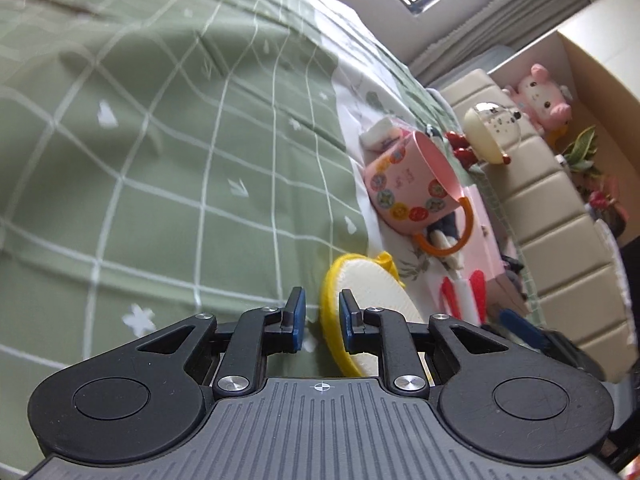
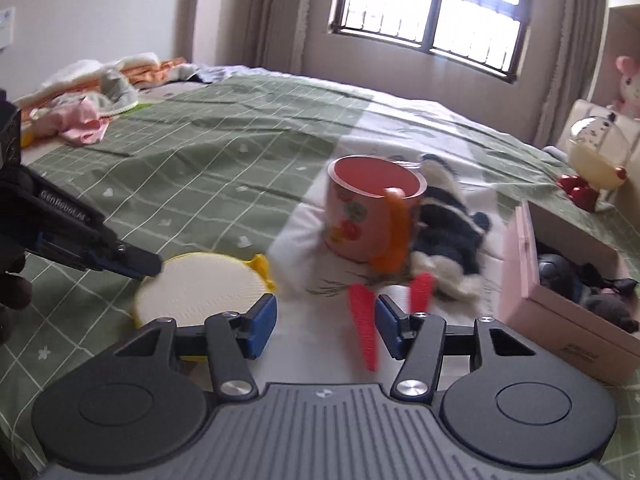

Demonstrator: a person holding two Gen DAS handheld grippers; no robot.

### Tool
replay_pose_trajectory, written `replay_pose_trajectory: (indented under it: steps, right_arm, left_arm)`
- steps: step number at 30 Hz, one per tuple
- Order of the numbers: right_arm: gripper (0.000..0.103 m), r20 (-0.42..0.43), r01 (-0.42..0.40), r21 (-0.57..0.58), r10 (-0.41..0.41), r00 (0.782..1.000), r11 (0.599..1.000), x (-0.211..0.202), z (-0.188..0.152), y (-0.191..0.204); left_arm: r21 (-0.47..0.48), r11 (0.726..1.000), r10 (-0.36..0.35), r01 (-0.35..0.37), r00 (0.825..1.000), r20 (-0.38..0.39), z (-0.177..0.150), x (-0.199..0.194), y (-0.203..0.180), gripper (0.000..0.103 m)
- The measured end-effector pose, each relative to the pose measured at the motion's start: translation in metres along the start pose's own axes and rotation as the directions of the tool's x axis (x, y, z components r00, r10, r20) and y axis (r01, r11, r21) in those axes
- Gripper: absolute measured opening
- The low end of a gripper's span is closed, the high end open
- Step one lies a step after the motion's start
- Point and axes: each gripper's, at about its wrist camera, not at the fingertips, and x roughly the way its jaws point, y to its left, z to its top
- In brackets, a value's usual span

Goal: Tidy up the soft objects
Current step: 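Lift the yellow mesh pad with the left tool while the right tool lifts the foam stick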

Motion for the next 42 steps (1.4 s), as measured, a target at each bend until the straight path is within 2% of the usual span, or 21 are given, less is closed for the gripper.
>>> replay_pose_trajectory:
  steps: [5, 6, 7, 10, 16, 19, 22, 25, 26, 27, 28, 29, 33, 42]
  right_arm:
    - [0.046, -0.064, -0.034, -0.058, 0.030, 0.997, 0.998, 0.021, -0.015, 0.025]
    - [0.045, -0.054, -0.024, -0.072, 0.020, 0.998, 0.997, 0.020, -0.018, 0.029]
    - [0.045, -0.040, -0.015, -0.087, 0.011, 0.999, 0.996, 0.018, -0.021, 0.031]
    - [0.044, -0.034, -0.015, -0.098, 0.012, 0.999, 0.995, 0.016, -0.023, 0.032]
    - [0.044, -0.037, -0.028, -0.071, 0.025, 0.999, 0.997, 0.011, -0.027, 0.021]
    - [0.044, -0.036, -0.032, -0.057, 0.030, 0.999, 0.998, 0.008, -0.030, 0.014]
    - [0.044, -0.031, -0.048, -0.043, 0.046, 0.998, 0.998, 0.004, -0.033, 0.008]
    - [0.044, -0.030, -0.063, -0.033, 0.062, 0.998, 0.998, 0.002, -0.035, 0.005]
    - [0.044, -0.030, -0.066, -0.031, 0.066, 0.997, 0.997, 0.002, -0.036, 0.004]
    - [0.044, -0.032, -0.067, -0.033, 0.065, 0.997, 0.997, 0.002, -0.037, 0.004]
    - [0.044, -0.034, -0.062, -0.037, 0.061, 0.998, 0.997, 0.004, -0.038, 0.004]
    - [0.044, -0.032, -0.055, -0.038, 0.054, 0.998, 0.998, 0.005, -0.039, 0.005]
    - [0.044, -0.024, -0.038, -0.035, 0.037, 0.999, 0.999, 0.005, -0.041, 0.006]
    - [0.044, -0.018, -0.045, -0.022, 0.045, 0.999, 0.999, 0.002, -0.045, 0.001]
  left_arm:
    - [-0.082, 0.989, -0.125, 0.122, 0.991, -0.036, -0.005, 0.011, 0.007, 0.021]
    - [-0.081, 0.987, -0.143, 0.139, 0.989, -0.040, -0.006, 0.012, 0.006, 0.026]
    - [-0.072, 0.986, -0.151, 0.148, 0.988, -0.040, -0.007, 0.013, 0.003, 0.033]
    - [-0.046, 0.986, -0.165, 0.163, 0.986, -0.037, -0.004, 0.020, -0.007, 0.043]
    - [-0.012, 0.985, -0.171, 0.171, 0.983, -0.070, -0.002, 0.051, -0.024, 0.044]
    - [-0.030, 0.982, -0.191, 0.189, 0.978, -0.080, -0.002, 0.062, -0.025, 0.044]
    - [-0.052, 0.968, -0.248, 0.244, 0.965, -0.087, -0.003, 0.063, -0.026, 0.044]
    - [-0.006, 0.949, -0.313, 0.315, 0.941, -0.126, -0.005, 0.058, -0.033, 0.044]
    - [0.021, 0.946, -0.316, 0.323, 0.937, -0.146, -0.005, 0.057, -0.035, 0.044]
    - [0.049, 0.955, -0.282, 0.294, 0.945, -0.166, -0.006, 0.058, -0.038, 0.043]
    - [0.074, 0.971, -0.211, 0.228, 0.960, -0.182, -0.006, 0.062, -0.038, 0.028]
    - [0.089, 0.981, -0.156, 0.175, 0.970, -0.185, -0.007, 0.066, -0.037, 0.028]
    - [0.051, 0.979, -0.190, 0.199, 0.972, -0.135, -0.006, 0.079, -0.032, 0.029]
    - [0.013, 0.974, -0.224, 0.226, 0.970, -0.091, 0.000, 0.088, -0.023, 0.026]
